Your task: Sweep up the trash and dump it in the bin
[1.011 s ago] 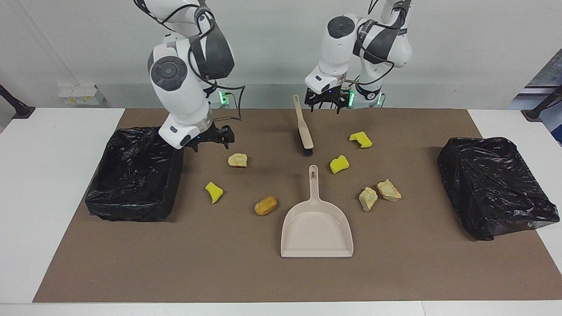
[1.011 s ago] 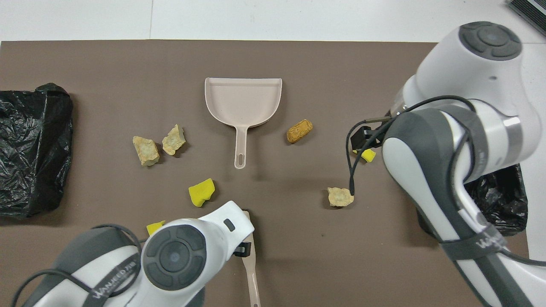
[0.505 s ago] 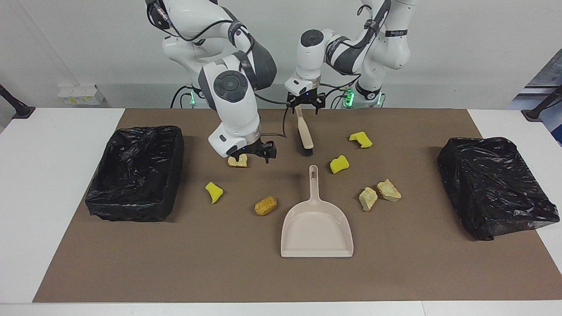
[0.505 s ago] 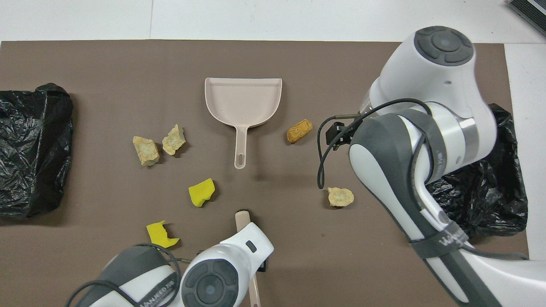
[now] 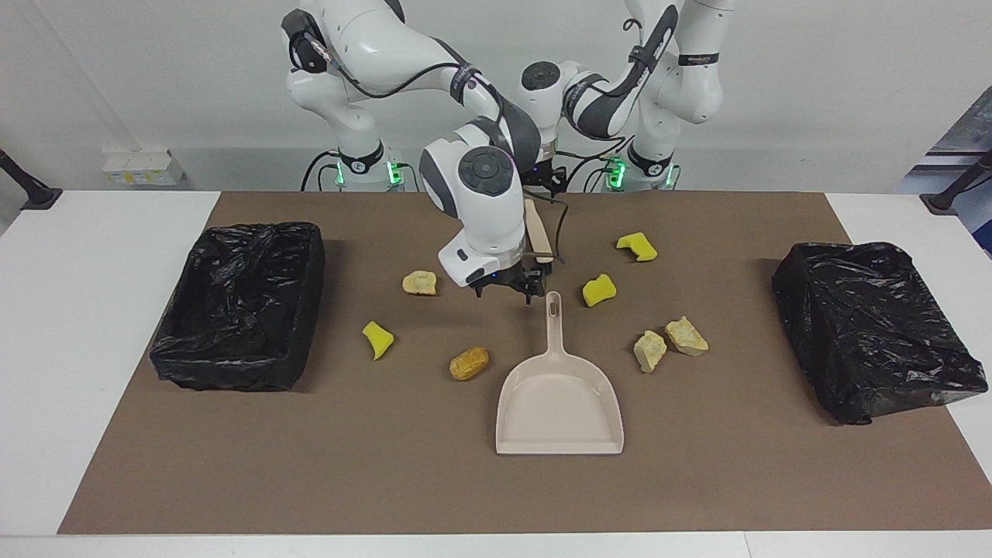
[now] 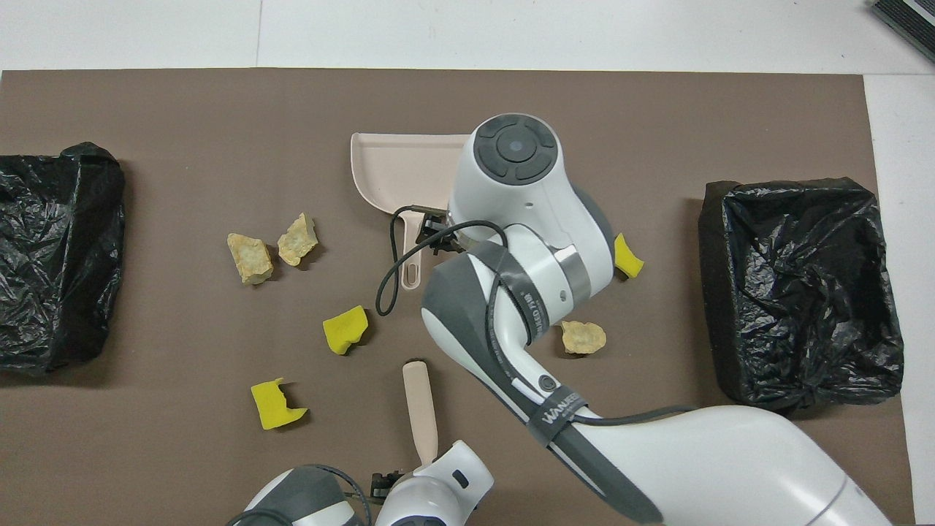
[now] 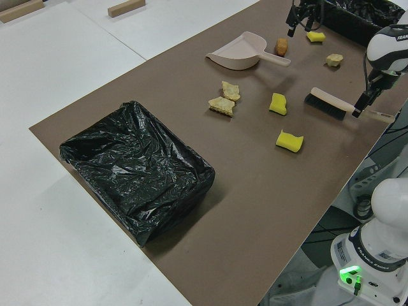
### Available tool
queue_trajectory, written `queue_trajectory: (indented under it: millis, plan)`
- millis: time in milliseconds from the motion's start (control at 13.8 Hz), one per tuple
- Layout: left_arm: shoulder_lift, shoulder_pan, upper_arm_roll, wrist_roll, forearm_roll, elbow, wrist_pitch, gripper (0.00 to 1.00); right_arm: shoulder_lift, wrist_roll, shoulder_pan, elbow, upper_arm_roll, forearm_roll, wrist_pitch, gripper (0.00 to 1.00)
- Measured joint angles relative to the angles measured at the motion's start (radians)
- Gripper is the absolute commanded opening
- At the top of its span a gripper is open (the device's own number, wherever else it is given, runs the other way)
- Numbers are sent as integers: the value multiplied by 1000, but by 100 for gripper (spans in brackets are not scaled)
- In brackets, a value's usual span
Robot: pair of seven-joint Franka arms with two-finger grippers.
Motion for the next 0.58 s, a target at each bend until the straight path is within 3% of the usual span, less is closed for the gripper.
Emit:
queue_trajectory:
  millis: [217, 433, 578]
  plan:
    - [1, -6, 0, -8, 0, -9, 1, 51, 63, 86, 52, 41, -2, -38, 37, 100]
    - [1, -7, 1, -14, 0, -16, 1, 0, 91, 101, 79, 60, -2, -76, 59, 96]
    - [1, -7, 4, -16, 0, -16, 1, 0, 102, 111, 93, 61, -2, -108, 73, 91]
